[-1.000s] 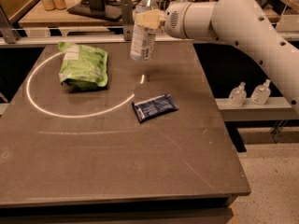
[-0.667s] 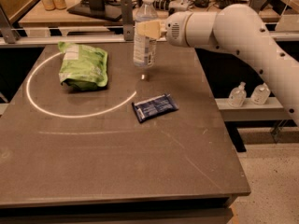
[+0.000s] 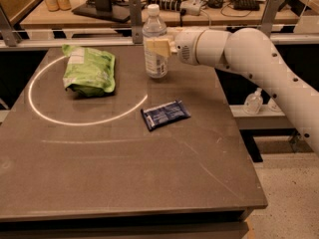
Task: Place blue plastic bottle upright
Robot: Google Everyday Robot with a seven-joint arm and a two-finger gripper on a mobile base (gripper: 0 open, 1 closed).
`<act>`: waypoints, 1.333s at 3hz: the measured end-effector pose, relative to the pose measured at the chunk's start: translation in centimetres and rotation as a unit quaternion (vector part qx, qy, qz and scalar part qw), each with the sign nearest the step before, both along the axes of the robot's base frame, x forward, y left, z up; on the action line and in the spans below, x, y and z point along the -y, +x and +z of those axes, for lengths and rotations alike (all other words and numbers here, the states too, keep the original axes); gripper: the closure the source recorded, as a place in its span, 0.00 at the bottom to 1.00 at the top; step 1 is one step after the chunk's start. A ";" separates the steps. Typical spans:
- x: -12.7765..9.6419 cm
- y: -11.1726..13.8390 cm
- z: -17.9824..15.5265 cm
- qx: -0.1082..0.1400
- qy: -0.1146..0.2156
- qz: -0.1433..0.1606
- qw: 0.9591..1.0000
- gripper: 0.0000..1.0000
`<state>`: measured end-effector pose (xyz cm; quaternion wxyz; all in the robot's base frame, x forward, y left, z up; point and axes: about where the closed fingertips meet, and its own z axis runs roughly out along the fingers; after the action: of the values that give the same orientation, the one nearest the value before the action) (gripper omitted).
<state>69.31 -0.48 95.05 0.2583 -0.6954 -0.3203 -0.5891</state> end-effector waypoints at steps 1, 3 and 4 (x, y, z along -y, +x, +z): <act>0.1 -0.1 -1.0 0.020 -0.013 0.004 1.000 0.64; 0.0 -0.6 -2.1 0.020 -0.035 0.019 0.999 0.17; 0.5 -0.6 -2.4 0.010 -0.039 0.007 0.999 0.00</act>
Offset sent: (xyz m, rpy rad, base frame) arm -0.0074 -0.0053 -0.0264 -0.0822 -0.0512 0.0474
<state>68.75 -0.97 92.66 0.2321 -0.6967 -0.3504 -0.5814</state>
